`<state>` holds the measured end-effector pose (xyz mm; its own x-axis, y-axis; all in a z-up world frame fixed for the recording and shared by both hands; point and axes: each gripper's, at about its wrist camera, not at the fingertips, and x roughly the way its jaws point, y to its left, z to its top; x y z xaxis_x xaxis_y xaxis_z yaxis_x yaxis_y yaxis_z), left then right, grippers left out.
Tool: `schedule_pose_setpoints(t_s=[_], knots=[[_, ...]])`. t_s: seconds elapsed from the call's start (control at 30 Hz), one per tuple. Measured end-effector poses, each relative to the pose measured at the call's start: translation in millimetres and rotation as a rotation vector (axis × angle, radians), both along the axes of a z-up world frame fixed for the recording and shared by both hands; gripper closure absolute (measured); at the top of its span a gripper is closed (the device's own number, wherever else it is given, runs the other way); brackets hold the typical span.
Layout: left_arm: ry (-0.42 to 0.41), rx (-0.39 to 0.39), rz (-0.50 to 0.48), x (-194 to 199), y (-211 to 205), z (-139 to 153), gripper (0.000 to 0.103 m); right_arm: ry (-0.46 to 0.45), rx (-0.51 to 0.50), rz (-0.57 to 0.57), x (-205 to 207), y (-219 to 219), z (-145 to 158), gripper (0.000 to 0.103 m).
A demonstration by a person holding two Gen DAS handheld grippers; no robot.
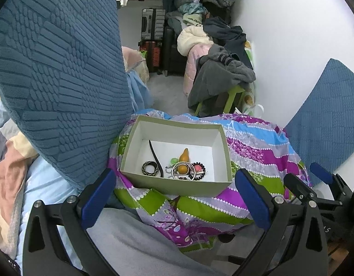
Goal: Organize jewelry
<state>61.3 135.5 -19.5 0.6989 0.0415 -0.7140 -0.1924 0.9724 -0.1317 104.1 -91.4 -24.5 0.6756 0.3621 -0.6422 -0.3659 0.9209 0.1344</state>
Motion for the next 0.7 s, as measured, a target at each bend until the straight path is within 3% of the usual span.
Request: schedule_pose_setpoints(t_s=[0.7], knots=[[0.005,0.008,-0.01,3.9,-6.8,-4.5,0.001,-0.01,0.004,-0.007,0.0,-3.9,-0.3,0.0]])
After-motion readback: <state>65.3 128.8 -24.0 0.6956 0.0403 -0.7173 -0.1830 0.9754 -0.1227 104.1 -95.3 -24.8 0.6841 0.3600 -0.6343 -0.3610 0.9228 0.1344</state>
